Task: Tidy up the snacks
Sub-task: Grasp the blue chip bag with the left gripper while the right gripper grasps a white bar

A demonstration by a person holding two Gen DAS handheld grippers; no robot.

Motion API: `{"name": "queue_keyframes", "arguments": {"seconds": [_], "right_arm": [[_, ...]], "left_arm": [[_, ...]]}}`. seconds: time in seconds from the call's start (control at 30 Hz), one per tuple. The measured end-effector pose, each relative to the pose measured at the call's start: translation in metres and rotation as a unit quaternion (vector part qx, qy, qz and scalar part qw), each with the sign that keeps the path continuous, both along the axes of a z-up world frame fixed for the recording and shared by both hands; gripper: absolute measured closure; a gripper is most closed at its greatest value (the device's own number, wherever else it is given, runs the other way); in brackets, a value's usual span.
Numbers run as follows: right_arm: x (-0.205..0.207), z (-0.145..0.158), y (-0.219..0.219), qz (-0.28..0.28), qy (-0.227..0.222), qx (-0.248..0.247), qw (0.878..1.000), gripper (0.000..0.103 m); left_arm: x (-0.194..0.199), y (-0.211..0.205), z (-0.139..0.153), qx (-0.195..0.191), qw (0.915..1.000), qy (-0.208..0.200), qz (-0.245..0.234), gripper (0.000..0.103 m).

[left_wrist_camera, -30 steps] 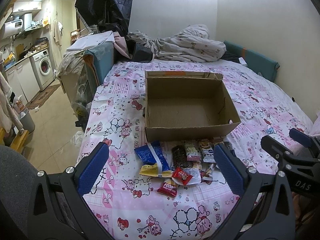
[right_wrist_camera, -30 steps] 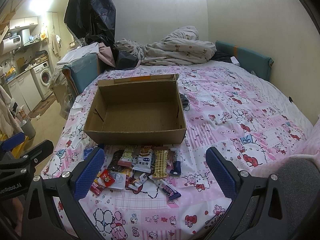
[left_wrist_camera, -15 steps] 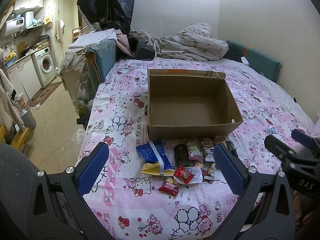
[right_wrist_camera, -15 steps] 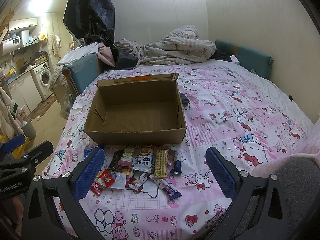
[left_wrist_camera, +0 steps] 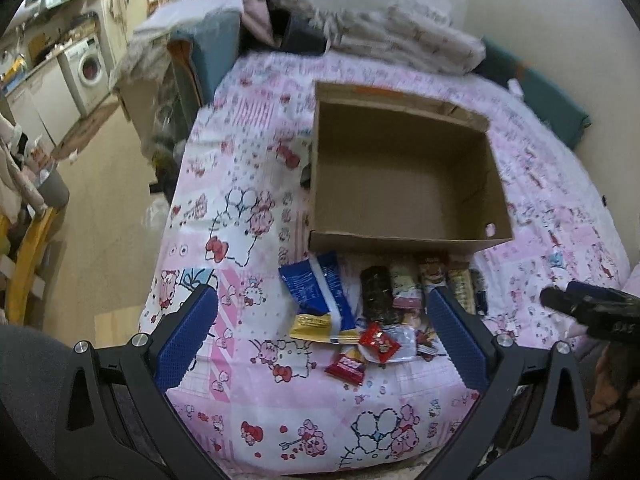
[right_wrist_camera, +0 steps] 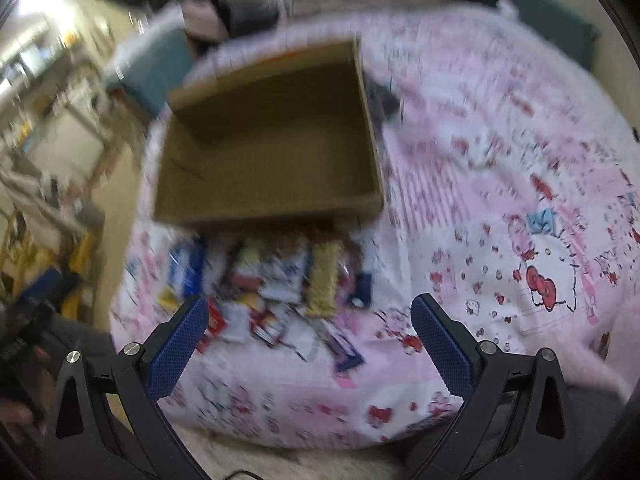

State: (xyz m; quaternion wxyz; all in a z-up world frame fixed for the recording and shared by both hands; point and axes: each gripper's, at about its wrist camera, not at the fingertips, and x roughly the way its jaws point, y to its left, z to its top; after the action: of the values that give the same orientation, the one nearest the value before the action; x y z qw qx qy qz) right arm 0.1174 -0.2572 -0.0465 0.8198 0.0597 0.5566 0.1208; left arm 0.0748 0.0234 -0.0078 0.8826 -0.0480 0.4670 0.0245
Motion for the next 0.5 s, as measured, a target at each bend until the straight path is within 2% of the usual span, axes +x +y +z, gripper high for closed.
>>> {"name": "queue_keyframes", "arguments": {"seconds": [0.03,0.1,0.17,0.23,0.33,0.5], "right_arm": [[0.01,-0.014,0.002,0.015,0.036,-0.009,0.999,0.005],[0.022,-0.04,0.004,0.035,0.101,-0.008,0.994,0.026],[0.028,-0.064,0.013,0.049,0.155,-0.025,0.986,0.033],[0.03,-0.081,0.027,0.079,0.17,-0.051,0.981,0.038],[0.03,-0.107,0.044,0.112,0.194,-0.093,0.97,0.053],[0.025,-0.134,0.055,0.136,0.21,-0.125,0.96,0.08]], "left_arm": [[0.008,0.002,-0.004,-0.002,0.9999,0.015,0.001,0.0],[0.023,0.007,-0.013,-0.007,0.999,0.043,0.004,0.0],[0.035,0.013,-0.022,-0.014,0.9976,0.066,0.012,0.0],[0.045,0.019,-0.031,-0.022,0.9956,0.089,0.02,0.0],[0.054,0.023,-0.038,-0.024,0.9942,0.101,0.026,0.0],[0.062,0.025,-0.047,-0.017,0.9931,0.113,0.026,0.0]]}}
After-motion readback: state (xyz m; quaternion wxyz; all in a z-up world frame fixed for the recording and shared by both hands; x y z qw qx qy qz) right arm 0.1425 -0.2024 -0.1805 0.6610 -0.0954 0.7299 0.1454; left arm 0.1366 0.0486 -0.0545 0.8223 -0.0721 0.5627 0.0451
